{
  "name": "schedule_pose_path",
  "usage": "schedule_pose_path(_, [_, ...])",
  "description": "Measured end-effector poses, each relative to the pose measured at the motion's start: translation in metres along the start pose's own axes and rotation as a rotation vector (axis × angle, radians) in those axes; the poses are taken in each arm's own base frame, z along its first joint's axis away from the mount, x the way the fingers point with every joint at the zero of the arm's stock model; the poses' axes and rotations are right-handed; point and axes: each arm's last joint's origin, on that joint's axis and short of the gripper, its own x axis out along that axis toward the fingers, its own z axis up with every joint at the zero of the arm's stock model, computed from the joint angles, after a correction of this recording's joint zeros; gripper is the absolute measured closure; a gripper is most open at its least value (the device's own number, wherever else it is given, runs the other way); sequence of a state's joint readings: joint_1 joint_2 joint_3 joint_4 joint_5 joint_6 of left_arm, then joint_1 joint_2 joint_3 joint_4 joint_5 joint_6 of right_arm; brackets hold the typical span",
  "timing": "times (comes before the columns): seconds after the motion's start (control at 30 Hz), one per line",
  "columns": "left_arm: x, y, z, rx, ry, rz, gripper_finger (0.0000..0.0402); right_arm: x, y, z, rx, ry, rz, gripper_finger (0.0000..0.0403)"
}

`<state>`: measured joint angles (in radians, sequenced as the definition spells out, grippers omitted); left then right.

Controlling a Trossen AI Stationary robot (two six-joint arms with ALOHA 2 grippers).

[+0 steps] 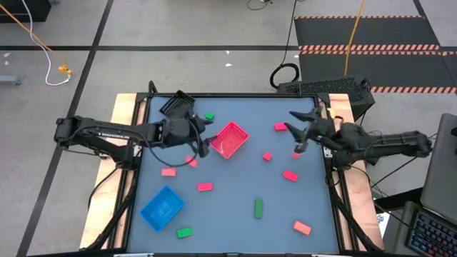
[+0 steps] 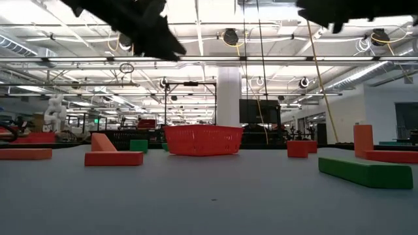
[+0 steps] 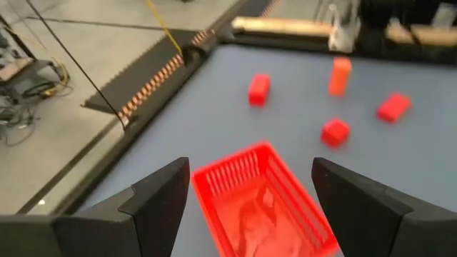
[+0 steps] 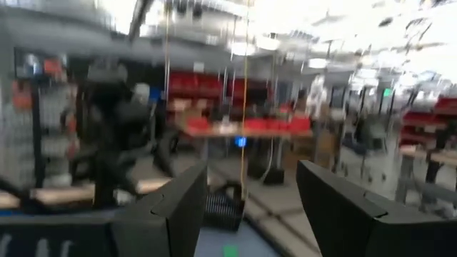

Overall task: Sort & place blocks by color
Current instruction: Put the orange block into the black bin

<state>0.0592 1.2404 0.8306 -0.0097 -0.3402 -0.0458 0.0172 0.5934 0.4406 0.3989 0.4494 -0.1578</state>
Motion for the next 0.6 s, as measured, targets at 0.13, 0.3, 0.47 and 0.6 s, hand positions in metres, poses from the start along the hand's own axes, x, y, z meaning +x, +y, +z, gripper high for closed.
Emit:
schedule_pose_path(0.13, [-0.001, 0.007, 0.012, 0.005, -0.021, 0.023, 0.0108, 0.034, 0.016, -0.006, -0.014, 0.194, 0.013, 0.0193])
schedule_pose_path(0.3, [0.000, 0.009, 0.008, 0.041, 0.029, 0.029, 0.0108, 0.068, 0.026, -0.021, -0.036, 0.488, -0.016, 0.0193])
schedule_pose_path(0.47, [-0.002, 0.007, -0.005, 0.092, 0.157, 0.024, 0.0108, 0.085, 0.029, -0.040, -0.109, 0.733, -0.037, 0.0193])
schedule_pose_path(0.6, [-0.002, 0.008, -0.006, 0.092, 0.161, 0.026, 0.0108, 0.094, 0.033, -0.038, -0.216, 0.672, 0.005, 0.0193])
